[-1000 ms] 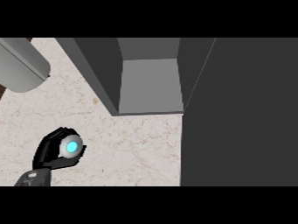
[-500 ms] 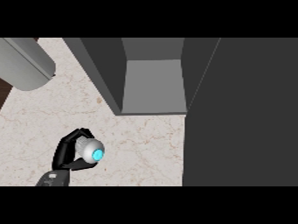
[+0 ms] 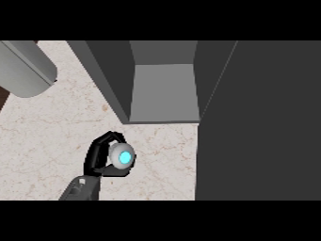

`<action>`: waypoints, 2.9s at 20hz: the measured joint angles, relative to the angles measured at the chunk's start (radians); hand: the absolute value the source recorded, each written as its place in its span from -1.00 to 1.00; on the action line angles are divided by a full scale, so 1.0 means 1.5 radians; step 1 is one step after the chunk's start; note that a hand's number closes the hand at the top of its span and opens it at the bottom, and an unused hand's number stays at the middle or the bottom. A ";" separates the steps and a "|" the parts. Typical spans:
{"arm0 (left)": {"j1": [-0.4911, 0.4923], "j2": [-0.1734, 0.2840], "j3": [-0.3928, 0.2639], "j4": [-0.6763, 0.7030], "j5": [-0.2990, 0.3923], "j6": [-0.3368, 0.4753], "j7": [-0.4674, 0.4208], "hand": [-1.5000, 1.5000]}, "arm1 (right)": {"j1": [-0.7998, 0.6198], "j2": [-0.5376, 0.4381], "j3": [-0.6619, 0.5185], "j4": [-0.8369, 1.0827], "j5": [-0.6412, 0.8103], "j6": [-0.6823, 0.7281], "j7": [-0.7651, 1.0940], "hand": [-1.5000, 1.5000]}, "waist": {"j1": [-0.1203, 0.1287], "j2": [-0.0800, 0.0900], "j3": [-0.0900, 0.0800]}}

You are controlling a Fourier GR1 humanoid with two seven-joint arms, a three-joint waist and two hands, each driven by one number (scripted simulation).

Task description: Pick up the bottled water, place it into the cabinet and close the cabinet

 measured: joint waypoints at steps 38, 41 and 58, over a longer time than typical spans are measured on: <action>-0.492 -0.004 -0.219 0.203 0.234 0.509 0.364 -1.00 | 0.045 -0.036 -0.123 0.011 -0.036 0.066 -0.098 -1.00 | -0.032 0.019 -0.001; -0.519 -0.005 -0.218 0.249 0.221 0.539 0.363 -1.00 | 0.042 -0.036 -0.120 0.011 -0.038 0.072 -0.100 -1.00 | -0.038 0.022 -0.002; -0.532 -0.010 -0.102 0.175 0.308 0.382 0.170 1.00 | 0.037 -0.033 -0.119 0.017 -0.046 0.097 -0.109 -1.00 | -0.030 0.018 -0.003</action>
